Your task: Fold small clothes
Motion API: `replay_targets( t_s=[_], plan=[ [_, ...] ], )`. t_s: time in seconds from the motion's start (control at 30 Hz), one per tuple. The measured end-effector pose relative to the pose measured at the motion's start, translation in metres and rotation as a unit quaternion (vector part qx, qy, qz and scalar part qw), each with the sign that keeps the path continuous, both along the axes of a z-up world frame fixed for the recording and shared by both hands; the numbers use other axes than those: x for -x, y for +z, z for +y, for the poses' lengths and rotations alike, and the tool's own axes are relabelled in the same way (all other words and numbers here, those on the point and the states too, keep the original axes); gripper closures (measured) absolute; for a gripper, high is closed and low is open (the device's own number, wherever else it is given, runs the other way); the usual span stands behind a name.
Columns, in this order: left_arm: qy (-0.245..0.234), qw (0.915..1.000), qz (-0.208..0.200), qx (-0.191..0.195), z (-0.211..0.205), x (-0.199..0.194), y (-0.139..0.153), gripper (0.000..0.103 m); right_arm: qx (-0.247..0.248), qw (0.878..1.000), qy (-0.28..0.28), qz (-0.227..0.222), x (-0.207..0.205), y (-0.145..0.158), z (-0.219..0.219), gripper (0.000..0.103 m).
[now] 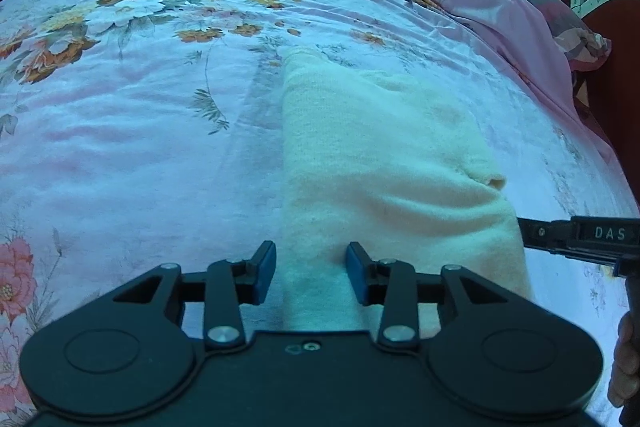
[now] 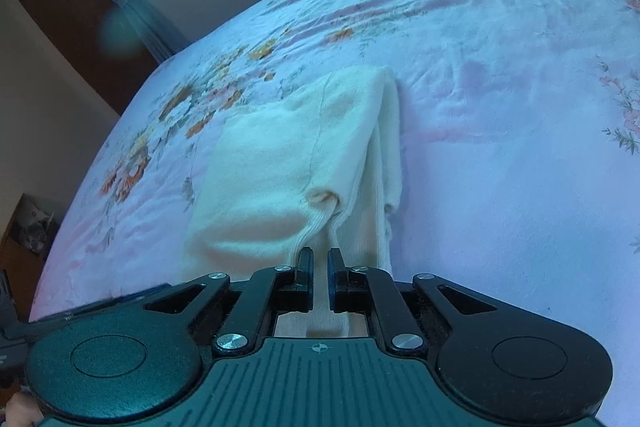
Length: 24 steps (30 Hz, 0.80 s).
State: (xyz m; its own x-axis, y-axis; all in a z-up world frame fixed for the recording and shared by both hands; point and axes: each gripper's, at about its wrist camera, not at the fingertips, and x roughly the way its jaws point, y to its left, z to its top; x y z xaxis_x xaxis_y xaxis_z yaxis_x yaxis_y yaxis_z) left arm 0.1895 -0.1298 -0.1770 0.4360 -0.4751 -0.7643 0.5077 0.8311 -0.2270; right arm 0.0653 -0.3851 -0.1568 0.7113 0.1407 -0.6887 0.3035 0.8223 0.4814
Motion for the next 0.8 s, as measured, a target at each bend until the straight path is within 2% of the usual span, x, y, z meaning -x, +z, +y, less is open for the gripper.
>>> replay_targets(
  t_s=[0.03,0.07,0.13,0.23,0.4,0.43,0.47,0.53,0.63,0.67,0.8],
  plan=[
    [0.001,1.0,0.001,0.002,0.001,0.0,0.0,0.065,0.002,1.0,-0.004,-0.001,0.0,0.0,0.0,0.082],
    [0.002,1.0,0.001,0.002,0.001,-0.001,0.0,0.065,0.001,1.0,-0.008,-0.007,0.001,0.001,-0.001,0.059],
    [0.004,1.0,-0.001,-0.002,0.002,-0.002,0.001,0.065,0.01,1.0,-0.022,-0.019,0.004,0.007,-0.002,0.035],
    [0.007,1.0,-0.003,-0.001,0.004,-0.004,0.002,0.065,0.037,0.999,-0.016,-0.031,0.004,0.016,0.004,0.035],
    [0.017,0.9998,-0.006,-0.003,0.004,-0.007,0.004,0.065,0.037,0.999,0.012,0.001,-0.004,0.003,0.019,0.035],
    [0.016,0.9998,-0.006,-0.005,0.004,-0.007,0.004,0.065,0.043,0.999,0.013,0.012,-0.006,-0.002,0.022,0.036],
    [0.015,0.9998,-0.006,-0.006,0.004,-0.007,0.004,0.065,0.038,0.999,0.017,0.019,-0.007,-0.007,0.024,0.053],
    [0.014,0.9999,-0.006,-0.007,0.004,-0.008,0.004,0.065,0.026,0.999,0.025,0.029,-0.008,-0.015,0.027,0.081],
    [0.012,0.9999,-0.008,-0.01,0.004,-0.008,0.002,0.065,0.031,0.999,0.033,0.023,-0.009,-0.016,0.033,0.082],
    [0.012,0.9998,-0.008,-0.01,0.003,-0.008,0.001,0.065,0.034,0.999,0.036,0.019,-0.009,-0.014,0.035,0.094],
    [0.011,0.9998,-0.01,-0.015,0.0,-0.007,0.0,0.064,0.1,0.994,0.05,0.005,-0.007,-0.003,0.048,0.097]
  ],
)
